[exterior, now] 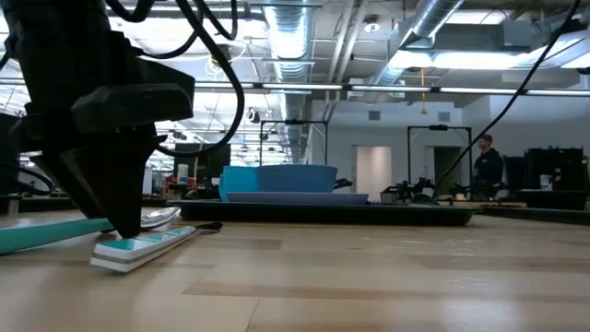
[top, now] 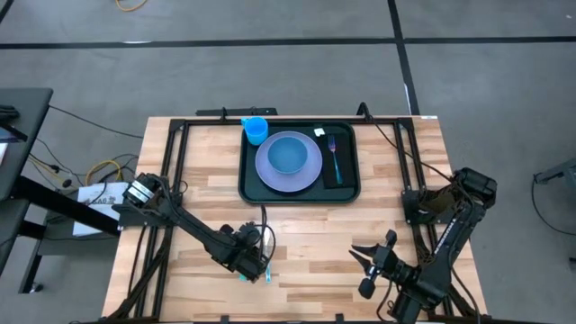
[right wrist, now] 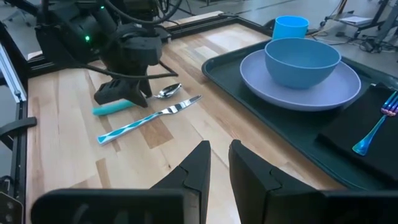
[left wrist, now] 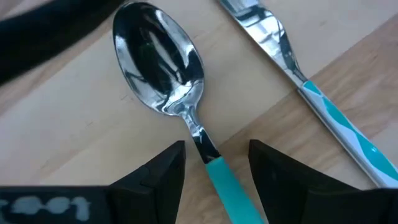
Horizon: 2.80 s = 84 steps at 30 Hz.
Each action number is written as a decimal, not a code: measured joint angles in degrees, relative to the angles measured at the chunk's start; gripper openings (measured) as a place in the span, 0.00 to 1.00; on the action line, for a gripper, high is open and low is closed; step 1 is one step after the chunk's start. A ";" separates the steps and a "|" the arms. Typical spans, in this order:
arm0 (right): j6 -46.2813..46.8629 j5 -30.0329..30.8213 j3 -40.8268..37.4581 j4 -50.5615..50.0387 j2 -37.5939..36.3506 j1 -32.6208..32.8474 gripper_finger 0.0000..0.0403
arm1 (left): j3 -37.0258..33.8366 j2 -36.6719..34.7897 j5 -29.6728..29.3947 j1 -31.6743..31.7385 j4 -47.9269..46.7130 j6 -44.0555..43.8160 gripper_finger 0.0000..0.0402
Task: Set up tray
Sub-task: Put the spoon on top of the table napkin to the left of the table fork on the tray
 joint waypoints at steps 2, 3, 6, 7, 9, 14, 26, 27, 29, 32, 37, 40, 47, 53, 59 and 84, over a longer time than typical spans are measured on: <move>0.00 0.00 0.00 0.02 -0.02 0.00 0.13 | 0.02 0.02 -0.08 0.00 0.00 -0.02 0.42; -0.01 -0.02 0.00 0.00 0.00 0.00 0.13 | 0.02 0.02 0.05 0.00 -0.04 -0.04 0.42; -0.02 -0.02 0.00 0.00 0.00 0.00 0.13 | 0.02 0.04 0.56 0.02 -0.02 0.00 0.42; -0.02 -0.02 0.00 -0.01 0.00 0.00 0.13 | 0.02 0.05 0.59 0.02 -0.02 0.00 0.42; -0.02 -0.02 0.00 0.00 0.00 0.00 0.13 | 0.01 0.06 0.61 0.02 0.00 0.00 0.42; -0.02 -0.02 0.00 0.00 0.00 0.00 0.13 | 0.00 0.11 0.66 0.05 0.00 0.00 0.42; -0.02 -0.01 0.00 -0.01 0.00 0.00 0.13 | -0.03 0.19 0.85 0.10 -0.02 0.77 0.42; -0.02 -0.02 0.00 -0.01 0.00 0.00 0.13 | -0.03 0.19 0.84 0.11 -0.02 0.79 0.42; -0.02 -0.02 0.00 -0.02 0.00 0.00 0.13 | -0.03 0.20 0.82 0.11 -0.02 0.87 0.42; -0.02 -0.02 0.00 -0.02 0.00 0.00 0.13 | -0.03 0.22 0.81 0.09 -0.18 0.91 0.42; -0.02 -0.02 0.00 -0.02 0.00 0.00 0.13 | -0.05 0.22 0.86 0.09 -0.28 1.50 0.42; -0.02 0.00 0.00 -0.02 0.00 0.00 0.13 | -0.12 -0.19 1.01 0.11 -0.38 1.90 0.42; -0.02 -0.04 0.00 -0.02 0.00 0.00 0.13 | -0.29 -2.44 0.18 0.18 -0.95 2.58 0.42; -0.02 -0.09 0.00 -0.02 0.00 0.00 0.13 | -0.27 -2.52 0.66 0.16 -1.07 2.54 0.42; -0.02 -0.09 0.00 -0.02 0.00 0.00 0.13 | -0.22 -2.56 0.80 0.16 -1.01 2.37 0.42; -0.02 -0.15 0.00 0.00 -0.02 0.00 0.13 | -0.14 -2.49 0.01 0.16 -0.22 0.37 0.42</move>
